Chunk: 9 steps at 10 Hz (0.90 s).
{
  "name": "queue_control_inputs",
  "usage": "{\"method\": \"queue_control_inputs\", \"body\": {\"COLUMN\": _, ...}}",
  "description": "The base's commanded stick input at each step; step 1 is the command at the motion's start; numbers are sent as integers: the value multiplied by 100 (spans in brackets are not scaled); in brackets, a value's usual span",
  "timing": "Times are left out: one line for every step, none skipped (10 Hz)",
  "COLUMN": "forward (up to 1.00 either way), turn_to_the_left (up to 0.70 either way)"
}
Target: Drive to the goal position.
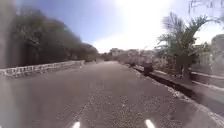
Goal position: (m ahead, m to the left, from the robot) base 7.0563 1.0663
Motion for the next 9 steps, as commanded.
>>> {"method": "queue_control_inputs", "body": {"forward": 50, "turn_to_the_left": 0}}
{"method": "queue_control_inputs", "body": {"forward": 50, "turn_to_the_left": 0}}
{"method": "queue_control_inputs", "body": {"forward": 50, "turn_to_the_left": 0}}
{"method": "queue_control_inputs", "body": {"forward": 50, "turn_to_the_left": 0}}
{"method": "queue_control_inputs", "body": {"forward": 50, "turn_to_the_left": 0}}
{"method": "queue_control_inputs", "body": {"forward": 50, "turn_to_the_left": 0}}
{"method": "queue_control_inputs", "body": {"forward": 50, "turn_to_the_left": 0}}
{"method": "queue_control_inputs", "body": {"forward": 50, "turn_to_the_left": 0}}
{"method": "queue_control_inputs", "body": {"forward": 50, "turn_to_the_left": 0}}
